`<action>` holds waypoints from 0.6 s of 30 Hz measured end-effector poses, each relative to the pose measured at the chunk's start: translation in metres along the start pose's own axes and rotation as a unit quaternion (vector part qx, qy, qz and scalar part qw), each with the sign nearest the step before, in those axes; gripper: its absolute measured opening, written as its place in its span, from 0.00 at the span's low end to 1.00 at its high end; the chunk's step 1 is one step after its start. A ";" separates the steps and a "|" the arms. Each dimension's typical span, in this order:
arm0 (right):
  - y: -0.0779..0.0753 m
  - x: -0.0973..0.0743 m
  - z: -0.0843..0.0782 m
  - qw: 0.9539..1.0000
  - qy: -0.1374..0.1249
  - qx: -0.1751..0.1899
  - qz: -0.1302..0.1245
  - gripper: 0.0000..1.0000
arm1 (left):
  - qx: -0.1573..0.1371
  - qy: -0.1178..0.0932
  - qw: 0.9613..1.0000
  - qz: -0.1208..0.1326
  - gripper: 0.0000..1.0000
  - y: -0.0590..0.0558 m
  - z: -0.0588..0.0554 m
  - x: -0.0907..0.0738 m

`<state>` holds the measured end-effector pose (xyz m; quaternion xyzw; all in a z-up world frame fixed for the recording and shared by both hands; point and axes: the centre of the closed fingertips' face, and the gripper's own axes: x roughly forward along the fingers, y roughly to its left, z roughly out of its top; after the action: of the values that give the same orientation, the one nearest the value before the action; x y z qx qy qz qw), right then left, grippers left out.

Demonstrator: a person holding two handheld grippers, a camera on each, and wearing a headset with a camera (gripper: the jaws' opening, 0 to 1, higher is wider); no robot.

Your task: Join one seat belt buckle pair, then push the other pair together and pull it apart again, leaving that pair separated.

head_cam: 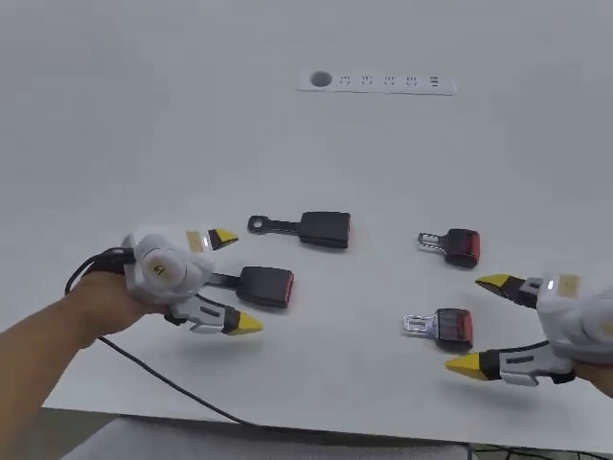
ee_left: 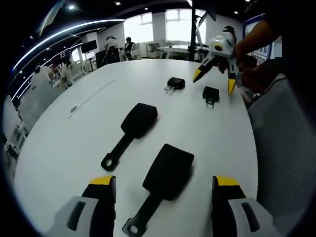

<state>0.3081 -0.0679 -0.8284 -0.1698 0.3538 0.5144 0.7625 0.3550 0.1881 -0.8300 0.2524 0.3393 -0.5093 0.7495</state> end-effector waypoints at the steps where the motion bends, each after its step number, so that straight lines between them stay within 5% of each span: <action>1: -0.002 0.002 -0.002 1.000 0.003 -0.001 0.006 0.74 | 0.006 0.004 1.000 -0.003 0.81 0.000 -0.001 0.003; 12: 0.002 0.013 -0.014 0.997 0.043 -0.039 0.054 0.64 | 0.026 0.030 0.998 -0.038 0.63 0.004 -0.015 0.021; 18: 0.004 0.013 -0.017 0.995 0.051 -0.058 0.066 0.58 | 0.027 0.019 0.998 -0.047 0.59 0.003 -0.008 0.023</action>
<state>0.3010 -0.0676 -0.8491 -0.2159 0.3724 0.5737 0.6969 0.3614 0.1813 -0.8530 0.2663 0.3509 -0.5482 0.7110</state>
